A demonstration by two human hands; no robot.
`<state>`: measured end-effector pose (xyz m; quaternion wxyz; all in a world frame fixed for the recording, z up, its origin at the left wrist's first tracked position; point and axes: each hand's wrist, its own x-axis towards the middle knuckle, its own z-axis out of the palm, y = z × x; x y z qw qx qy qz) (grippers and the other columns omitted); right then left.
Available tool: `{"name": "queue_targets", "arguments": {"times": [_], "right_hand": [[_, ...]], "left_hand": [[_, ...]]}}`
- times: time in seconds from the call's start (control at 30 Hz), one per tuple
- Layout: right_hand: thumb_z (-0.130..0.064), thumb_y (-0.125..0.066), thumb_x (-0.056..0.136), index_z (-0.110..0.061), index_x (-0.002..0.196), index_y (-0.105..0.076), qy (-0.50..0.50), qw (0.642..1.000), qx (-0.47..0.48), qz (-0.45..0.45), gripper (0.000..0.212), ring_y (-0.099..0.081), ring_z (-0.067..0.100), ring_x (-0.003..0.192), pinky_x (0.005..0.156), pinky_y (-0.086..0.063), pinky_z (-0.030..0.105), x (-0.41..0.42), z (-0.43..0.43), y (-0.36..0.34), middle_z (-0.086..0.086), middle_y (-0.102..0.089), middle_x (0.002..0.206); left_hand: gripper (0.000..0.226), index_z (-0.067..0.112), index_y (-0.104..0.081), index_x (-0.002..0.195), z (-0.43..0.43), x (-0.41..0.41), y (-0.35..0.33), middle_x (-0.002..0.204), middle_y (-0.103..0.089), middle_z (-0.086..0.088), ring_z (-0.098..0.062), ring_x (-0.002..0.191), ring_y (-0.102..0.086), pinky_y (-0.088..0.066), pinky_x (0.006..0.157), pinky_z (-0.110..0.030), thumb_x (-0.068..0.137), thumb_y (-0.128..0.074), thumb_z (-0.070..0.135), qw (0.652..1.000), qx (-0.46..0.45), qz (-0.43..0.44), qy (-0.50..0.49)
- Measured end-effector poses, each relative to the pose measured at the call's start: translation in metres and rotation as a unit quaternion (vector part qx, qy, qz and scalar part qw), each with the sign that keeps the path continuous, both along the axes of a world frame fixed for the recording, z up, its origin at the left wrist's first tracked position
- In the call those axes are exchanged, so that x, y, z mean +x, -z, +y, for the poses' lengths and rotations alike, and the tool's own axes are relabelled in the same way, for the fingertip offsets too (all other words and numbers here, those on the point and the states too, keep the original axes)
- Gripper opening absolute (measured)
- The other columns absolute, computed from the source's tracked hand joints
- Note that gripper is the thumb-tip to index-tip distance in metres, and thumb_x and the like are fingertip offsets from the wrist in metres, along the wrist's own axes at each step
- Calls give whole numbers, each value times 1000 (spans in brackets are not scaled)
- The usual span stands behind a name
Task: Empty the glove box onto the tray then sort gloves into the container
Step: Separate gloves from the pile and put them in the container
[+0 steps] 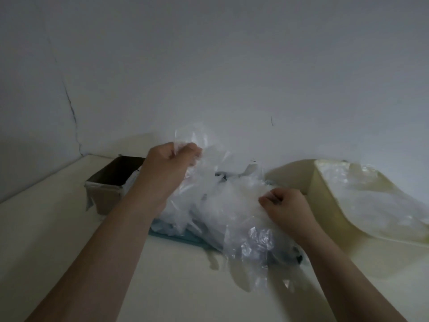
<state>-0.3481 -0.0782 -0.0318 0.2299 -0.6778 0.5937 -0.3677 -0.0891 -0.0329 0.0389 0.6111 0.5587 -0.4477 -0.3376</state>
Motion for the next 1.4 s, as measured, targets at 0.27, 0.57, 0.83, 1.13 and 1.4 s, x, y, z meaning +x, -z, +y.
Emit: {"name": "queue_targets", "arguments": {"times": [0.27, 0.57, 0.83, 1.13, 1.4], "right_hand": [[-31, -67, 95, -10, 81, -67, -9, 997, -62, -44, 25, -63, 19, 62, 59, -52, 33, 3, 19, -51, 0, -64, 65], [-30, -59, 104, -16, 96, -61, 45, 976, -118, -177, 17, -47, 16, 37, 37, -34, 21, -85, 45, -128, 9, -74, 68], [-35, -60, 97, -19, 93, -67, 144, 986, -77, -23, 18, -53, 9, 36, 42, -44, 22, -181, 10, -131, 5, -72, 66], [-43, -47, 102, -18, 142, -55, 155, 976, 113, 104, 48, -51, 28, 136, 104, -42, 31, -180, -36, -87, 7, -57, 142], [-10, -69, 93, -10, 137, -59, 205, 972, -104, 44, 45, -65, 26, 106, 99, -51, 34, -238, -31, -112, 8, -65, 118]], "left_hand": [[14, 17, -76, 104, 23, -43, -19, 93, -81, 0, -16, 90, -78, -62, 78, -36, 103, -63, 24, 992, -60, -49, 101], [21, 19, -71, 116, 18, -105, -41, 105, -80, -1, -17, 93, -78, -61, 80, -33, 110, -51, 25, 973, -26, -101, 204], [24, 10, -66, 122, 16, -162, -75, 110, -77, -16, -35, 89, -77, -66, 73, -45, 110, -46, 18, 944, -12, -13, 328], [21, 13, -68, 114, -38, -227, -78, 100, -79, -11, -17, 71, -76, -60, 57, -27, 107, -48, 8, 908, 45, 100, 405], [14, -4, -67, 91, -100, -299, -38, 89, -70, -23, -20, 58, -71, -61, 52, -29, 92, -62, -17, 947, 107, -85, 290]]}}
